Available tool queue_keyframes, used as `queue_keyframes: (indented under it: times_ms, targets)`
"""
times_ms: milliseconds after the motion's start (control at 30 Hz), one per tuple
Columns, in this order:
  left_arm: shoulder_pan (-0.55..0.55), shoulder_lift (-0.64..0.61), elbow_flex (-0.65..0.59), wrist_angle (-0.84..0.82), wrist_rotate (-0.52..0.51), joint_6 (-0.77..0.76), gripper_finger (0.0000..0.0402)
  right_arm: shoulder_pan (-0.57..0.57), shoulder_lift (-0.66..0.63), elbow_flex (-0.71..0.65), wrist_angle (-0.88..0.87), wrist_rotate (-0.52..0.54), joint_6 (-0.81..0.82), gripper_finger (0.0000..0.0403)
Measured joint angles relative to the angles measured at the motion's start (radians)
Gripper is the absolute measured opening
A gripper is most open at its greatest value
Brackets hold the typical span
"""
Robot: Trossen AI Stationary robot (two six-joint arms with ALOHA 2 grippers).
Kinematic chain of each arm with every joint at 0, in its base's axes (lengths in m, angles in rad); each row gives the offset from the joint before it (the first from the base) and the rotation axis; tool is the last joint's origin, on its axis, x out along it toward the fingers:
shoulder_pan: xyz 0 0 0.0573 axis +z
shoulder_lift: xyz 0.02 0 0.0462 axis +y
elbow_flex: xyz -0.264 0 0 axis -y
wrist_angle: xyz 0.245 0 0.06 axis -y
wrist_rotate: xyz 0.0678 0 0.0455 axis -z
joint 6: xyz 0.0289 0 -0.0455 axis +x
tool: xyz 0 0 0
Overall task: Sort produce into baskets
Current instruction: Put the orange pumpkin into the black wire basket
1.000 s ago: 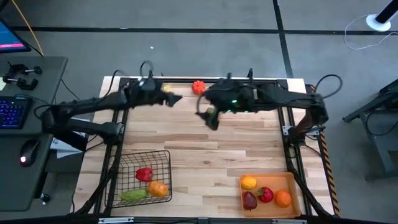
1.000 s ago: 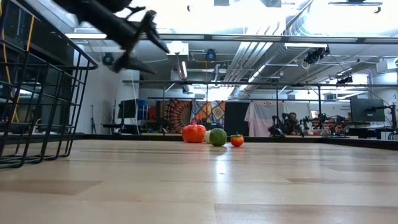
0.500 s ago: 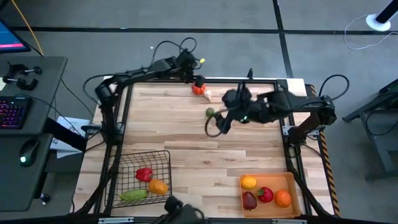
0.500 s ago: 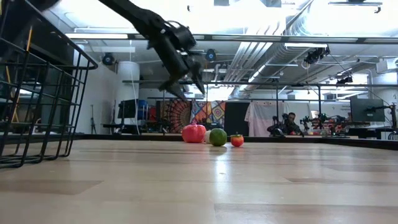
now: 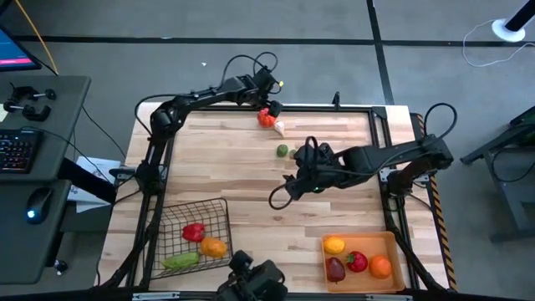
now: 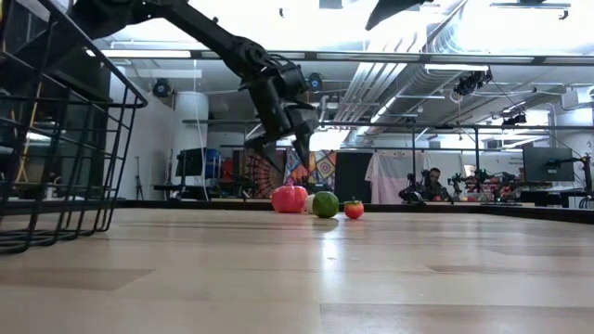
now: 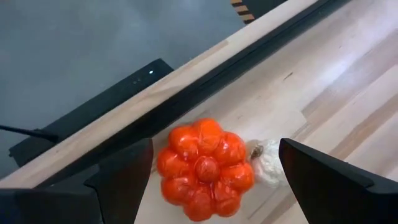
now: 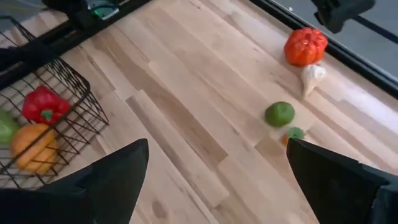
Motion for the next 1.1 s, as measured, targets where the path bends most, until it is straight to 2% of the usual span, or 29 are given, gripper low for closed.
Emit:
queue_keyframes:
  times_ms: [167, 467, 633, 733, 867, 1100]
  targets:
    - [0.000, 0.004, 0.002, -0.014, 0.007, 0.011, 0.0337, 0.000, 0.000, -0.015, 0.061, -0.001, 0.016, 0.0374]
    - [-0.039, -0.054, 0.004, 0.000, -0.099, 0.055, 0.0337, 0.000, -0.003, -0.015, 0.101, 0.008, -0.024, 0.0374]
    - [-0.084, -0.059, 0.000, -0.038, -0.076, -0.014, 0.0337, 0.000, -0.003, -0.015, 0.100, 0.008, -0.029, 0.0374]
    - [-0.122, -0.060, -0.033, -0.036, -0.085, -0.050, 0.0337, 0.000, -0.003, -0.015, 0.099, 0.008, -0.029, 0.0374]
    - [-0.158, -0.060, -0.087, -0.013, -0.167, -0.079, 0.0337, 0.000, -0.003, -0.014, 0.098, 0.008, -0.029, 0.0374]
    - [-0.117, -0.061, -0.199, 0.009, -0.176, -0.121, 0.0337, 0.000, -0.003, -0.014, 0.097, 0.008, -0.028, 0.0374]
